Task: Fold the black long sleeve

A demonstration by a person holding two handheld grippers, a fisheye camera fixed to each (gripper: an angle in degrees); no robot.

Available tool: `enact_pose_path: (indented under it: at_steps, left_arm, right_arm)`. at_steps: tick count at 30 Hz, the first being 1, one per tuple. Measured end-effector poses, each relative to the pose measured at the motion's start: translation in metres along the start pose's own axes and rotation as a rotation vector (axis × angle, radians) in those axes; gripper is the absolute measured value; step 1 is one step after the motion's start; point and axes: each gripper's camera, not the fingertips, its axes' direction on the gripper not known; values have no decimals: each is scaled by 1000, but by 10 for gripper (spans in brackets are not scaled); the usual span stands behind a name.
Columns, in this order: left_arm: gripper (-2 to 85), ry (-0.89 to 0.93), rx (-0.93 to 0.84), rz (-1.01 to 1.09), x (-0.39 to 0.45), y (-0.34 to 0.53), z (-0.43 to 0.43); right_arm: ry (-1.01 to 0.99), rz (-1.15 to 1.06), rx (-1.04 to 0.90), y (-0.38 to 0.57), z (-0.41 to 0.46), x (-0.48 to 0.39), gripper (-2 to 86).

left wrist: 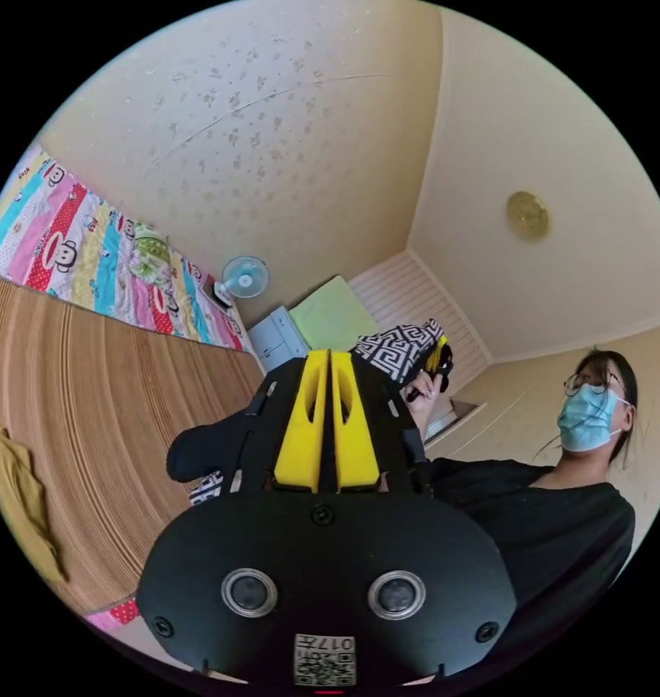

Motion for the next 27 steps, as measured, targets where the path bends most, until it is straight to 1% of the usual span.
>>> enact_pose_path:
  at_steps: [1, 3, 4, 5, 6, 7, 8, 9, 10, 11, 12, 13, 14, 15, 17, 18, 20, 21, 23, 24, 25, 26, 27]
  left_arm:
    - [30, -21, -34, -2, -1, -3, 8]
    - [111, -12, -113, -69, -10, -4, 35]
    - [156, 2, -186, -137, -20, -3, 62]
    - [178, 7, -242, -236, -33, 4, 87]
    - [182, 35, -252, -292, -39, 11, 100]
    - [189, 139, -297, -379, -47, 24, 127]
    - [179, 240, -385, -448, -52, 35, 154]
    - [174, 271, -418, -479, -53, 41, 164]
    - [121, 339, -449, -517, -55, 50, 173]
    - [65, 454, -427, -514, -55, 51, 171]
    - [35, 497, -401, -516, -55, 49, 165]
    - [1, 528, -341, -493, -56, 40, 145]
    - [-4, 523, -278, -411, -52, 26, 117]
    - [-6, 512, -251, -353, -49, 17, 102]
    - [-9, 425, -178, -153, -29, -15, 43]
    - [-9, 411, -164, -113, -22, -21, 31]
    - [-10, 448, -87, 50, 7, -45, -16]
    - [-10, 462, -59, 96, 16, -51, -29]
    - [-10, 536, 51, 342, 64, -63, -79]
    - [-10, 539, 63, 402, 77, -64, -89]
    - [-10, 490, 76, 478, 99, -67, -107]
    - [-10, 364, 81, 454, 111, -72, -120]
    - [-10, 295, 80, 427, 114, -75, -126]
  right_arm:
    - [-36, -6, 8, -1, -1, 1, 18]
    - [-169, -37, 30, -5, 3, 5, 19]
    - [-195, -45, 30, -6, 5, 5, 19]
    - [-232, -62, 24, -9, 9, 5, 19]
    - [-238, -72, 14, -12, 14, 4, 19]
    - [-229, -72, 10, -13, 16, 3, 19]
    - [-195, -62, 3, -15, 18, 4, 19]
    - [-156, -49, -2, -18, 16, 5, 20]
    - [-140, -43, -4, -19, 14, 6, 20]
    - [-109, -29, -5, -21, 8, 10, 19]
    - [-75, -10, 7, -22, -3, 15, 19]
    - [-57, -1, 20, -21, -11, 17, 19]
    - [-23, 13, 42, -20, -26, 21, 19]
    - [10, 28, 58, -19, -39, 24, 19]
    - [46, 38, 70, -17, -54, 26, 18]
    - [64, 24, 69, -17, -59, 27, 18]
    - [111, 15, 81, -18, -65, 27, 18]
    - [122, 14, 85, -19, -70, 27, 17]
    - [62, -40, 68, -23, -78, 28, 17]
    - [-9, -89, 36, -26, -81, 31, 17]
    - [-39, -100, 13, -28, -82, 34, 17]
    - [-38, -77, -17, -32, -84, 45, 17]
    - [30, -22, -36, -33, -86, 59, 17]
